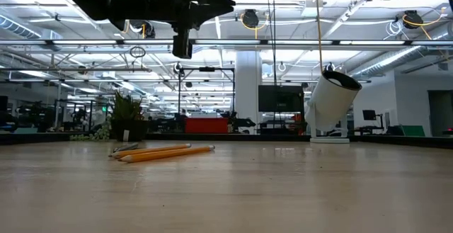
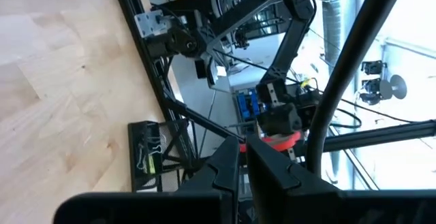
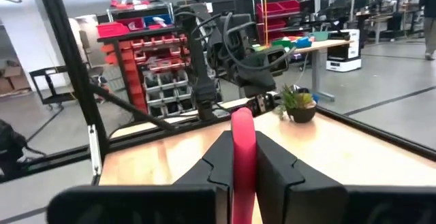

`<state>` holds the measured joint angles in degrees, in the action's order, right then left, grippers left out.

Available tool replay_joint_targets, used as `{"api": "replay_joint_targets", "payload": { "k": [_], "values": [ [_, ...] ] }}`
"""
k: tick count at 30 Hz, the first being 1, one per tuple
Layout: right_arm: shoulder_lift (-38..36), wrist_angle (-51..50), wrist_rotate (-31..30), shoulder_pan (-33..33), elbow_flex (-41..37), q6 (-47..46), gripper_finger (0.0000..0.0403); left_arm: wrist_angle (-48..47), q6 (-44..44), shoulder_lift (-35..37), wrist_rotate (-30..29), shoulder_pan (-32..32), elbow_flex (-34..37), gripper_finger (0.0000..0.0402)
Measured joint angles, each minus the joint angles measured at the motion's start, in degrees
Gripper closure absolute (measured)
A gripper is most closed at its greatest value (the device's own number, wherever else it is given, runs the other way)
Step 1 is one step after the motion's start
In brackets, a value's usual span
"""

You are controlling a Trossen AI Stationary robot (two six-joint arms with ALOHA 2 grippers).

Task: Pick and place office supplies into organizer
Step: Put the orange scissors into the desk organizer

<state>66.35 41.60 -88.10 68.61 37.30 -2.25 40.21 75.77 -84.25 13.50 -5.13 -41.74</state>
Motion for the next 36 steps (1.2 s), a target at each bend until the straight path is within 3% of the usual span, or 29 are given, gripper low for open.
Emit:
{"api": "replay_joint_targets", "payload": {
  "k": [6,21,31,36],
  "values": [
    [0.0,0.2,-1.9,4.2,-2.5,-0.5,0.0379,0.0,0.9,0.0,-0.1,0.0,0.0,0.0371],
    [0.0,0.2,-1.6,5.5,-13.1,-10.8,0.0378,0.3,2.8,0.0,-2.3,0.0,0.0,0.0371],
    [0.0,0.2,1.2,7.4,-14.1,-12.1,0.0377,0.3,2.8,0.0,-3.7,0.0,0.0,0.0371],
    [0.0,-0.2,0.6,8.8,-14.1,-12.1,0.0376,0.4,6.8,0.0,-3.7,0.9,0.0,0.0371]
  ]
}}
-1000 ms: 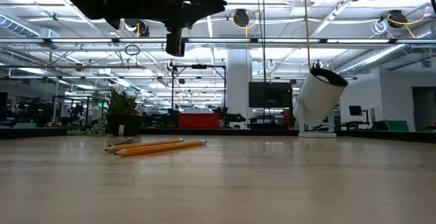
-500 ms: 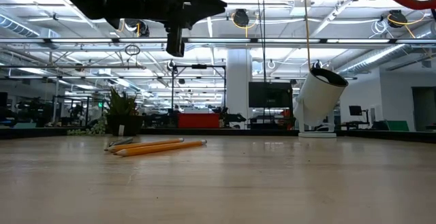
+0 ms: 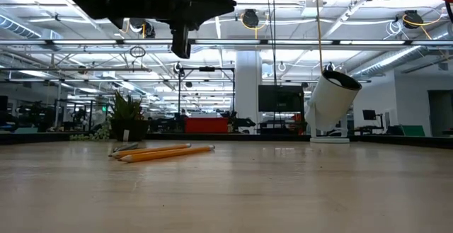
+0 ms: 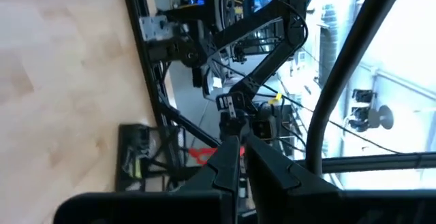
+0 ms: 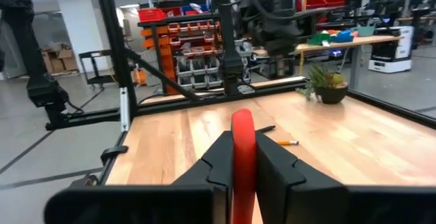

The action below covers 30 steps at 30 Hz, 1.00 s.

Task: Pick and place office supplies into organizer
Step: Put the orange scissors into the desk organizer

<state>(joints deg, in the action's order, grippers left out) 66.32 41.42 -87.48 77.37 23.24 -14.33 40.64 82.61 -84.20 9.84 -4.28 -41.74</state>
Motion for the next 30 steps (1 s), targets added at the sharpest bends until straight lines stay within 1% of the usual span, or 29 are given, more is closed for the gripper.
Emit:
{"api": "replay_joint_targets", "payload": {
  "k": [2,6,10,12,17,20,24,30],
  "values": [
    [0.0,-0.1,-1.0,0.3,0.0,0.0,0.0373,-0.3,0.6,0.0,-0.3,0.8,0.0,0.0371],
    [0.0,-0.5,-1.0,0.8,0.0,0.0,0.0371,-2.7,0.7,-0.3,-2.1,2.4,0.0,0.0371],
    [0.0,-0.5,-0.8,0.8,-0.4,-0.1,0.0378,-3.1,0.6,-0.3,-3.4,2.7,0.0,0.0371],
    [0.0,-0.5,0.4,0.8,-0.9,-1.1,0.0379,-3.2,0.6,-0.3,-3.9,2.7,0.0,0.0371],
    [0.0,-0.5,0.6,0.9,-1.8,-4.2,0.037,-3.2,0.4,-0.3,-4.3,2.7,0.0,0.0371],
    [0.0,-0.5,0.4,2.5,-2.2,-4.5,0.0378,-3.2,-1.3,-0.3,-4.5,2.7,0.0,0.0371],
    [0.0,0.1,-1.9,5.8,-2.9,-5.2,0.0379,-3.2,-2.4,-0.3,-6.0,2.7,0.0,0.0371],
    [0.0,0.2,-2.5,10.2,-5.7,-12.2,0.0374,-3.2,-2.5,-0.3,-9.1,2.7,0.0,0.0371]
  ]
}}
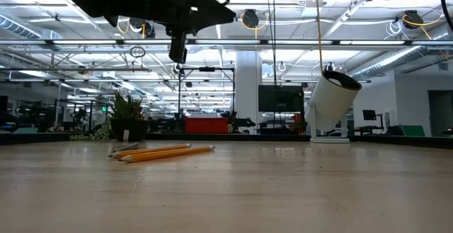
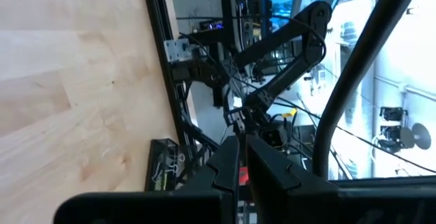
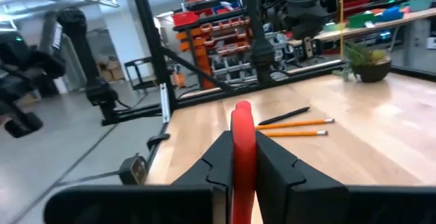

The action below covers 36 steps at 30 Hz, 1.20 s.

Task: Pick and place office supplies into organizer
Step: Put the orange scissors into the desk organizer

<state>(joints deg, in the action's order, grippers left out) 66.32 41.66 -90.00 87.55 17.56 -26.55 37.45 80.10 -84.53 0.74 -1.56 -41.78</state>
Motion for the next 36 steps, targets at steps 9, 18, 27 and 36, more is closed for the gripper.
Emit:
{"api": "replay_joint_targets", "payload": {
  "k": [9,18,27,36],
  "values": [
    [0.0,-0.2,0.2,2.2,-0.7,0.5,0.0354,0.0,-0.1,0.0,-2.5,0.6,0.0,0.0371],
    [0.0,-1.1,0.3,3.4,-0.7,2.4,0.0273,0.1,2.0,0.0,-4.3,2.1,0.0,0.0371],
    [-0.1,19.2,0.2,3.7,-0.7,26.5,0.0249,0.0,2.0,0.0,-5.4,3.2,0.0,0.0371],
    [-1.7,47.7,5.0,1.6,-0.2,52.2,0.0257,-0.5,-2.2,0.0,-5.5,3.1,0.0,0.0371]
  ]
}}
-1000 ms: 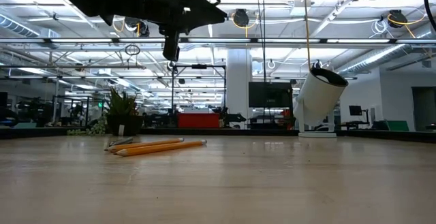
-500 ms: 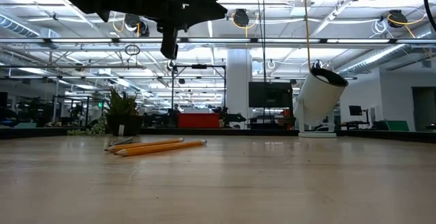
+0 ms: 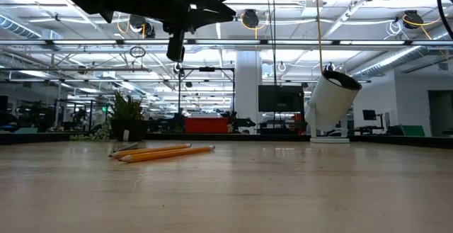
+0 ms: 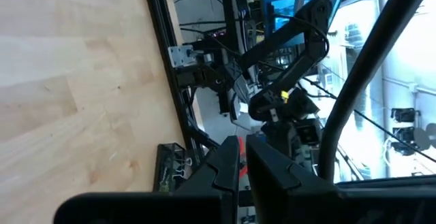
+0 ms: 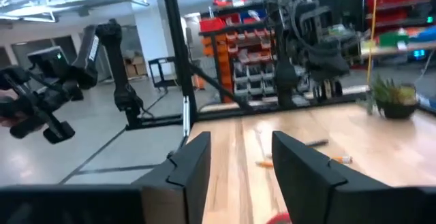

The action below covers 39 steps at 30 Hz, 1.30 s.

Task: Pick and place office supplies into organizer
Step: Put the orange scissors into the desk organizer

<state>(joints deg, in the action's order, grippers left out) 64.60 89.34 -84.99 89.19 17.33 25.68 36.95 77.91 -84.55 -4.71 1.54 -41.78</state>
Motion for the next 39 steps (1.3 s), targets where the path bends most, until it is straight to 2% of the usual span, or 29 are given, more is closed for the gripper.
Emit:
{"api": "replay_joint_targets", "payload": {
  "k": [4,7,12,17,19,23,29,34,39],
  "values": [
    [-1.5,-2.7,2.8,-2.0,1.5,1.8,0.0261,0.0,-0.3,0.0,0.0,0.0,0.0,0.0371],
    [-1.5,-2.6,2.8,-3.5,3.9,7.6,0.0261,0.0,-1.7,0.0,0.0,0.5,0.0,0.0371],
    [-1.5,-2.3,-4.9,-8.5,9.4,11.4,0.0261,-0.1,-1.6,0.0,-1.0,1.9,0.0,0.0371],
    [-1.6,-3.1,-4.9,-13.6,15.9,9.5,0.0262,-0.3,-1.1,0.0,-1.6,2.0,0.0,0.0371],
    [-1.6,-6.5,-5.0,-15.0,18.9,9.5,0.0262,0.4,0.0,0.0,-1.4,2.0,0.0,0.0371],
    [-1.6,-12.3,-4.9,-16.1,23.0,5.7,0.0263,1.1,-0.4,0.0,1.0,0.9,0.0,0.0371],
    [-2.6,-6.7,-5.0,-16.1,24.5,-2.3,0.0265,0.5,-1.1,0.0,6.0,-0.7,0.0,0.0371],
    [-2.3,-11.2,-5.0,-20.6,24.3,-7.8,0.0299,0.5,-2.4,0.0,6.5,-0.9,0.0,0.0371],
    [-2.2,-15.8,-5.0,-24.0,24.3,-11.9,0.0352,0.5,-1.3,0.0,11.2,-0.9,0.0,0.0371]
  ]
}}
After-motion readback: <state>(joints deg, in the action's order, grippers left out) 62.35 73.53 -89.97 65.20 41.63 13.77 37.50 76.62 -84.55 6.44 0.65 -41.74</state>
